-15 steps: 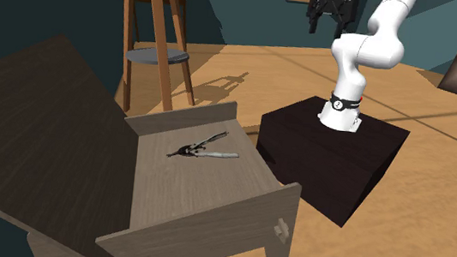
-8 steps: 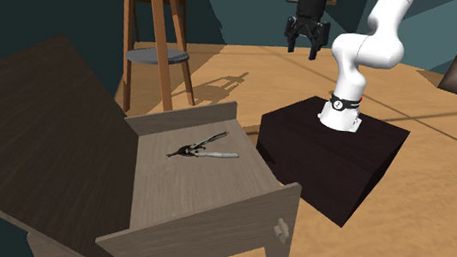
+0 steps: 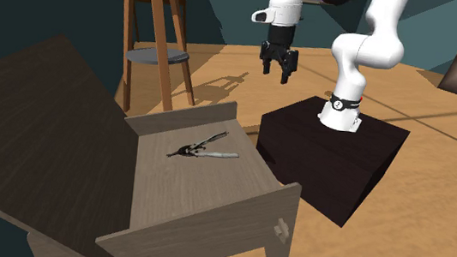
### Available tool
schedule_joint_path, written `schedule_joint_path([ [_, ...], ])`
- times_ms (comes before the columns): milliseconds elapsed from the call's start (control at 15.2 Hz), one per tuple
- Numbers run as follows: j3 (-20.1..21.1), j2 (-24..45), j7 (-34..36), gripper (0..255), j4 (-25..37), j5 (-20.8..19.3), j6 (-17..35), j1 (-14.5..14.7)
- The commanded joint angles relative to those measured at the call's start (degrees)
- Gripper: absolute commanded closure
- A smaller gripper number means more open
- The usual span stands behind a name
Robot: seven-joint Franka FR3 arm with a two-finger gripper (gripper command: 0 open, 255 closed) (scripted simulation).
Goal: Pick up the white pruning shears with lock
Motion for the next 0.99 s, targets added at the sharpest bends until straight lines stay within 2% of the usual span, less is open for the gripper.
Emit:
schedule_joint_path([
  [0, -0.95, 4.56, -1.15, 0, 1.32, 0.11, 3.25, -0.4],
  [462, -2.61, 20.25, -4.52, 0, 8.71, 2.41, 11.21, -1.56],
  [924, -2.67, 36.1, -7.83, 0, 19.65, 5.69, 15.69, -3.87],
])
